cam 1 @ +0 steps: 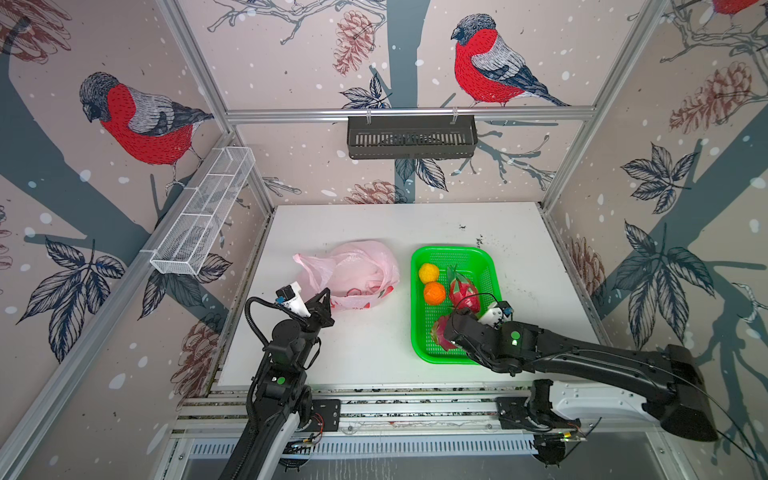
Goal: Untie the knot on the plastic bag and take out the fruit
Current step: 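Lower the dragon fruit into the basket beside the other dragon fruit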
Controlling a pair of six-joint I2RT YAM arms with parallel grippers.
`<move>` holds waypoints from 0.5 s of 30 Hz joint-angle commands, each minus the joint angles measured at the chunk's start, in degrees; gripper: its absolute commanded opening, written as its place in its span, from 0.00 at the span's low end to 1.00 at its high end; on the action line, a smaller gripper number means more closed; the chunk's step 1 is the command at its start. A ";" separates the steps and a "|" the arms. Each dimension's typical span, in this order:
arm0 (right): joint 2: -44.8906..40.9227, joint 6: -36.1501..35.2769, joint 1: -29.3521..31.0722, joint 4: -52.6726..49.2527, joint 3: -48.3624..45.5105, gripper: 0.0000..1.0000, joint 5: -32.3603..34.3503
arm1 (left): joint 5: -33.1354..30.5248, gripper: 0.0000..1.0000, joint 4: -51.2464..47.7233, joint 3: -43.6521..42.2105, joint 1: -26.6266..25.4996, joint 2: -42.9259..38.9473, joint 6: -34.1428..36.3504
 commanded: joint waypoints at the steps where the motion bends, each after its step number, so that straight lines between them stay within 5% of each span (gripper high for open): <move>1: 0.29 2.06 0.11 -0.86 -0.34 0.38 1.65 | 0.78 0.00 3.48 -0.01 0.04 0.19 0.19; 15: 2.55 2.39 -1.37 2.17 -2.29 0.39 1.61 | 0.85 0.00 3.38 -0.04 0.04 0.62 0.32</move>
